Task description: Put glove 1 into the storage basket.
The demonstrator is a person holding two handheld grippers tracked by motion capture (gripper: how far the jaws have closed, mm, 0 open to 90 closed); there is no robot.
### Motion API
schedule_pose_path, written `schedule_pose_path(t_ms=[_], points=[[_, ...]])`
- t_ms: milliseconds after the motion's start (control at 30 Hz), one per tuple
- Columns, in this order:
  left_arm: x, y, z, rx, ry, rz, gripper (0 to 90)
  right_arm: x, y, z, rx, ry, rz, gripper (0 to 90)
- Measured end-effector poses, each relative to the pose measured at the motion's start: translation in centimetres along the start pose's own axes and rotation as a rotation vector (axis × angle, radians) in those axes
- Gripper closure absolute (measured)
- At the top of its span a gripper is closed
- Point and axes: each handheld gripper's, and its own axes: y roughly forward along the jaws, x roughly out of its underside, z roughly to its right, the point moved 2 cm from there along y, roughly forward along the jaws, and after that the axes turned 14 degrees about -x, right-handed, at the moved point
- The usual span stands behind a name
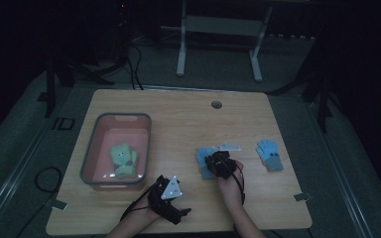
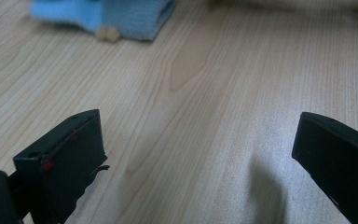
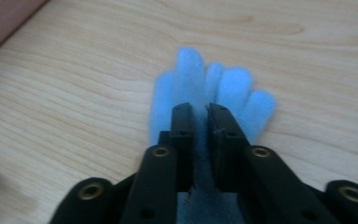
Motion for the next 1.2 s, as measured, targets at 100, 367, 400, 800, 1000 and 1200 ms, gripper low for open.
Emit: schedule_pose_path(t_ms=[100,367,400,800,1000,1200], points=[[0.0,0.0,0.0,-0.006,0.012,0.0,2.6,0.5,0.9,-0.2,0.023,-0.014,-0.013,69.3],[0.0,0.0,0.2,0.0,0.009,0.001,2.6,-0.1,1.6,-0.3,0.031,-0.016,0.002,60.0],[0.0,0.0,0.2,-0.001,0.011,0.001,2.6,-0.2,1.4,-0.3,0.027,-0.021,0.001,59.9],[0.0,0.0,0.1,-0.002,0.004,0.009,2.6,-1.4,-2.3,1.3,-0.014,-0.047,0.017,54.5],[0.0,0.0,0.1,-0.001,0.005,0.007,2.6,-1.1,-4.7,4.0,0.003,-0.065,0.013,55.8],[0.1,0.0,0.1,0.004,0.003,0.007,2.6,-1.0,-7.0,6.3,0.023,-0.088,0.026,58.3]])
